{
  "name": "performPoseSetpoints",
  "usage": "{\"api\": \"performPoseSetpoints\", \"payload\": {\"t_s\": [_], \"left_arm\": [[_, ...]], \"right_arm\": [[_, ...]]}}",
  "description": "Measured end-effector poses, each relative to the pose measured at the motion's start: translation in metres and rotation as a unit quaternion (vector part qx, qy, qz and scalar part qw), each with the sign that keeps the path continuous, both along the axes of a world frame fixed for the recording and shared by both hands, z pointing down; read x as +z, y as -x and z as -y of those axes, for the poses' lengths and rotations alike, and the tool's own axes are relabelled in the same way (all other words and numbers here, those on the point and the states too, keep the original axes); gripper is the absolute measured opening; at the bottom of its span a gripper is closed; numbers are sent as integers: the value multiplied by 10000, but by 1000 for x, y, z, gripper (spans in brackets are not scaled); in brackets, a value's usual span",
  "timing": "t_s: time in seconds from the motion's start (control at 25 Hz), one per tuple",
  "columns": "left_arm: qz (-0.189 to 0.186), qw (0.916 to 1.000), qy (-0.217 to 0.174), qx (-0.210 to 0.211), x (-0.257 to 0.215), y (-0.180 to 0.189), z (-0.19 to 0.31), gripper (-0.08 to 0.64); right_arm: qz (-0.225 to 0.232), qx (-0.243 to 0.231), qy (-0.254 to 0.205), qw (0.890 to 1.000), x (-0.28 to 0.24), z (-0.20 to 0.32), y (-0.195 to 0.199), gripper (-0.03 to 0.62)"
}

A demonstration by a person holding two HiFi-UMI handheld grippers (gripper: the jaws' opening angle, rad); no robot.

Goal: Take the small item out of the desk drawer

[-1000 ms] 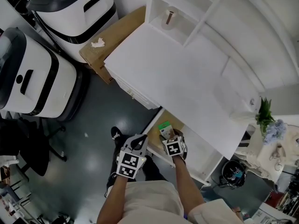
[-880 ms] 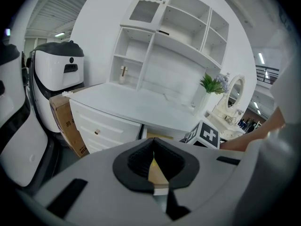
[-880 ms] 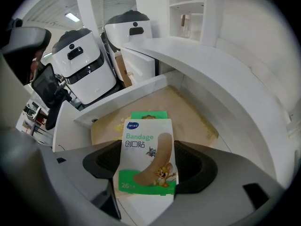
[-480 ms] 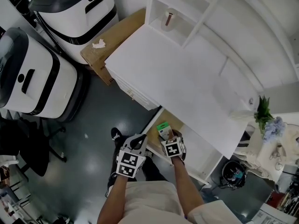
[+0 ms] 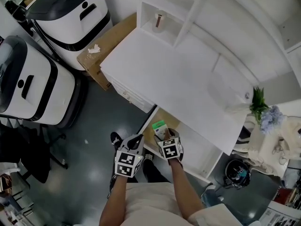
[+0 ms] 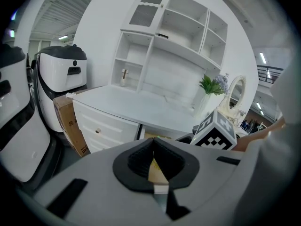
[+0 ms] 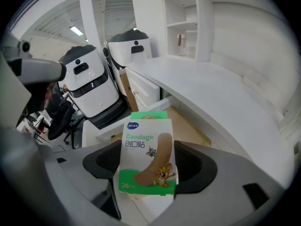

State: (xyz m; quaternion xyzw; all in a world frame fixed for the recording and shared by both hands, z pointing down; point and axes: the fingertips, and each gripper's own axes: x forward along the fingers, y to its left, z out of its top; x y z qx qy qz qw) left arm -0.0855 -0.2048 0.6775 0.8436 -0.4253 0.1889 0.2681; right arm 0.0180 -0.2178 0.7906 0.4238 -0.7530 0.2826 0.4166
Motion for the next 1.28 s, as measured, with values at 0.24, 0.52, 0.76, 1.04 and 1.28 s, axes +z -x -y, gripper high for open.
{"api": "performPoseSetpoints", "payload": {"t_s": [0.24,0.52,0.76,1.04,1.28], "left_arm": [[22,9999,-45,-156,-3,-2,-5,17],[81,9995,-226,-197,-16,-13,-8,17],[156,9986,-480,-182,-35,-24,-11,17],[219,9973,-684,-175,-51,-30,-15,17],[266,9964,-796,-143,-59,-33,-18,17]], "right_arm": [[208,127,-306,9992,-24,-3,0,362],[433,335,-825,9951,-60,4,-5,362],[748,401,-1261,9884,-96,0,-6,362],[978,493,-1755,9784,-130,5,-10,362],[1273,483,-2077,9687,-154,6,-5,364]]}}
